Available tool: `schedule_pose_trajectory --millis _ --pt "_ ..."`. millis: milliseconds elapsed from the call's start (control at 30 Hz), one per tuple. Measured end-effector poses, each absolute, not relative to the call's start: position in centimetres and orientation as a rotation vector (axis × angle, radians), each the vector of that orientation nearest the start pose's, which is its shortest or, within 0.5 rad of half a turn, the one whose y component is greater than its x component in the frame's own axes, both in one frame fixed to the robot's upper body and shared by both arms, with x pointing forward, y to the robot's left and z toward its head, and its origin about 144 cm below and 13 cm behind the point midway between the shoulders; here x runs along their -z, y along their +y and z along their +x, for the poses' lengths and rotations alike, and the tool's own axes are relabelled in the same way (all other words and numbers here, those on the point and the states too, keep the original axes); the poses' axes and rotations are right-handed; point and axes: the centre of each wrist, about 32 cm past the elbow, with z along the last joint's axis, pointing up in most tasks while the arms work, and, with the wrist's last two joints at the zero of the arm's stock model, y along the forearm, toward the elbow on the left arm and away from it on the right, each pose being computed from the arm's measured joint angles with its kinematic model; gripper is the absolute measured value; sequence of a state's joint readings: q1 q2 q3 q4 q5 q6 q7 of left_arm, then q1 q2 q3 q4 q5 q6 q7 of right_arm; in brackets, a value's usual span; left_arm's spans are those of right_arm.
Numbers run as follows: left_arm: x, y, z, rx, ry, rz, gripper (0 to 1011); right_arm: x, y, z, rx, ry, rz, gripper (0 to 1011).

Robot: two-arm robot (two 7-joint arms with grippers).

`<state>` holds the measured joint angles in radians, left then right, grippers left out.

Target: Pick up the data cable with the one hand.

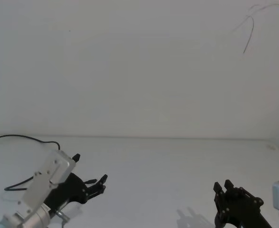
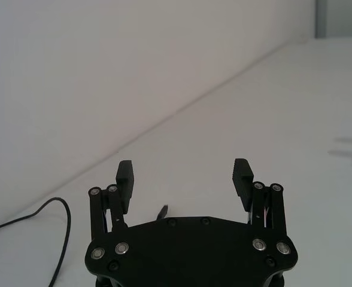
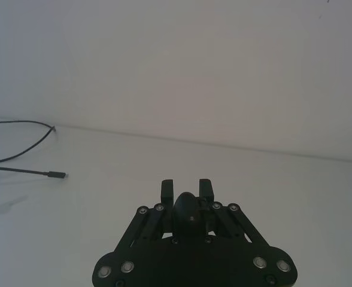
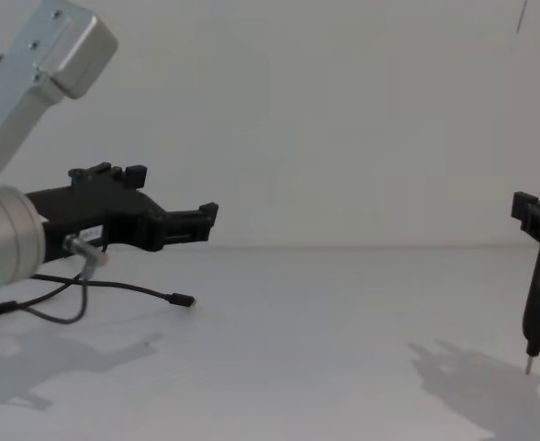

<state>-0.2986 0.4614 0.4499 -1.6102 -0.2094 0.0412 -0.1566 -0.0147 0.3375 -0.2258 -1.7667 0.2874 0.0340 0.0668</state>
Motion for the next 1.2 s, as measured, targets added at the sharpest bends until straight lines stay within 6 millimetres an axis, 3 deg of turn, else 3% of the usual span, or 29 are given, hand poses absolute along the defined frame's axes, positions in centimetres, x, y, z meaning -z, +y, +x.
schedule_pose_trajectory --millis 633,1200 --pt "-123.9 31.0 54.7 -0.815 -0.291 0.436 1001 -118.9 -23.7 44.3 1.229 -0.075 0.026 251" --pt "-124.9 34.1 57.3 -0.737 -0.264 0.532 1001 -118.9 -23.7 44.3 1.230 -0.075 0.026 251"
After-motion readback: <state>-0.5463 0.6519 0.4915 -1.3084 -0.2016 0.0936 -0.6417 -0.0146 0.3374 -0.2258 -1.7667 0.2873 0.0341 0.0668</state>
